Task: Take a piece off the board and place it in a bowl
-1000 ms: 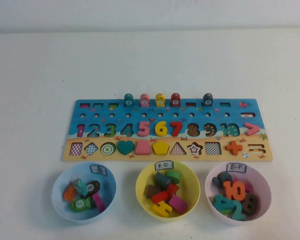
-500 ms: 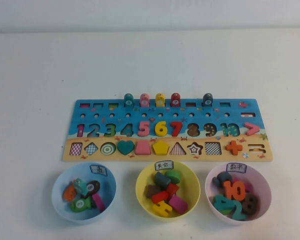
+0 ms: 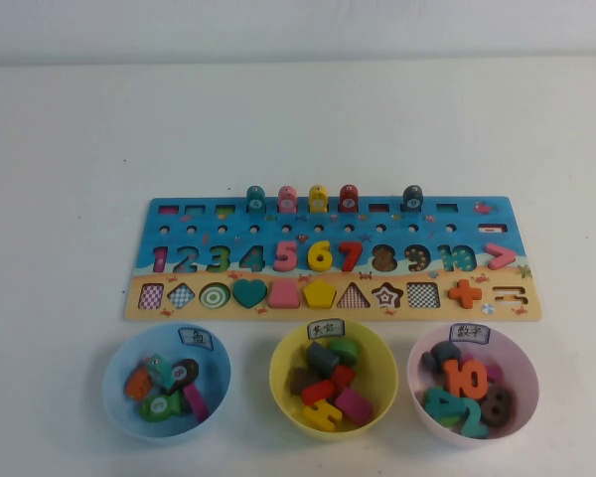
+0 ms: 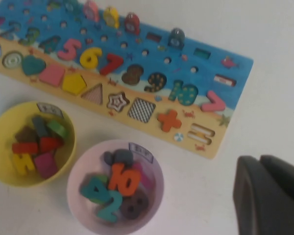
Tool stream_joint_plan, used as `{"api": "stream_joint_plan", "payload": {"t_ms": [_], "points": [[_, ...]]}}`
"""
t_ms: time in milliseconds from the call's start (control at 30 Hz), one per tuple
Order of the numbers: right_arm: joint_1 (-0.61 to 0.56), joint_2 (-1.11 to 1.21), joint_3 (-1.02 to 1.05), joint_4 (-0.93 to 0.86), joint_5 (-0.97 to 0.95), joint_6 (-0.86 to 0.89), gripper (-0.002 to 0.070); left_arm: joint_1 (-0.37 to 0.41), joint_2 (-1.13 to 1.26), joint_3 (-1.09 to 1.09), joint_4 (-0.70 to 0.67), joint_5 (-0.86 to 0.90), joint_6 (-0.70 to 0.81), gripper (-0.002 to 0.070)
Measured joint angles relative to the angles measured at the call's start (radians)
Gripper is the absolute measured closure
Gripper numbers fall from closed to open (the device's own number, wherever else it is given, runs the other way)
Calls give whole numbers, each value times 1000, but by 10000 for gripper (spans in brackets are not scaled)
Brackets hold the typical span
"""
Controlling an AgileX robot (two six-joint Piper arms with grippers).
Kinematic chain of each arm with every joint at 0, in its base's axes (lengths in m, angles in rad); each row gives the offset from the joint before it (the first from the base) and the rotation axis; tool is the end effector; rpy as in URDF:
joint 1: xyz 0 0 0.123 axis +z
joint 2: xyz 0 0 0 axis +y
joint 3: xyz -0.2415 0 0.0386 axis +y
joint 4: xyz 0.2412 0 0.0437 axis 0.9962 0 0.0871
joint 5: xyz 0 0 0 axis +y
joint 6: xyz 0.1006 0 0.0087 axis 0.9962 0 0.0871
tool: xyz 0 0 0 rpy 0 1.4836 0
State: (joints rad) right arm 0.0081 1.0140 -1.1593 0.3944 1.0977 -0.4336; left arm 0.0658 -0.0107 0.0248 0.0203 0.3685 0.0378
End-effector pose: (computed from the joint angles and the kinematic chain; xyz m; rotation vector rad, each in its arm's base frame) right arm 0.2010 0.0362 0.3564 -0.4578 2.3144 0.3039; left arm 0.0962 0.0071 0.1698 -0.0135 1.8671 0.0915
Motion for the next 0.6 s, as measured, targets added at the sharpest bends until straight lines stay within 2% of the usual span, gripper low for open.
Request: {"api": "stream_joint_plan", "payload": {"t_ms": [133, 300, 467, 600], "points": [[2, 228, -226, -36, 126, 0, 694, 0, 0, 0, 0, 0, 0, 679], [19, 456, -445, -86, 143, 58, 694, 0, 0, 0, 0, 0, 0, 678], [95, 646, -668, -242, 149, 182, 694, 0, 0, 0, 0, 0, 0, 678], [159, 763, -812, -288, 149, 213, 694, 0, 0, 0, 0, 0, 0, 678]]}}
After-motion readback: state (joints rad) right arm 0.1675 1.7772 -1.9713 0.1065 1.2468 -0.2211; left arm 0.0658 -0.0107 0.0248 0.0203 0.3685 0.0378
